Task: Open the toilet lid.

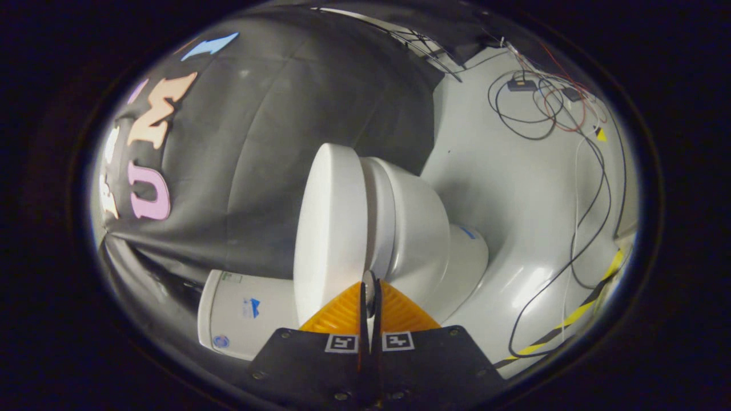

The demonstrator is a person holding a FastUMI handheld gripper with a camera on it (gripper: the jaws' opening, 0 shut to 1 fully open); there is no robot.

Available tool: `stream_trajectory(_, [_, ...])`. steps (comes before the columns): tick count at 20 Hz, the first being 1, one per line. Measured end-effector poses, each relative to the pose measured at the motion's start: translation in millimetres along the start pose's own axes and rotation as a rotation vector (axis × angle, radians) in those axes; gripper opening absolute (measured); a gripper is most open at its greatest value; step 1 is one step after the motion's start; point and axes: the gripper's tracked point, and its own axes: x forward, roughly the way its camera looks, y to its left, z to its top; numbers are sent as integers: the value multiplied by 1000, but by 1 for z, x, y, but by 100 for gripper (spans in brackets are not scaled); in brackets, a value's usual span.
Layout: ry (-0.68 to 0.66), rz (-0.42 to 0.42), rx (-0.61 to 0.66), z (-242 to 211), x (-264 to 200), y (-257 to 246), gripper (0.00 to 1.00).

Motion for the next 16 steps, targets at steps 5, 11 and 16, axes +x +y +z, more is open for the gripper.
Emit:
stream_trajectory(5, [-22,-22,-162,4,-5,13,1])
stream_trajectory(11, [-37,0,-200,5,-15,34,1])
stream_trajectory(16, [-51,29,-239,6,-23,54,1])
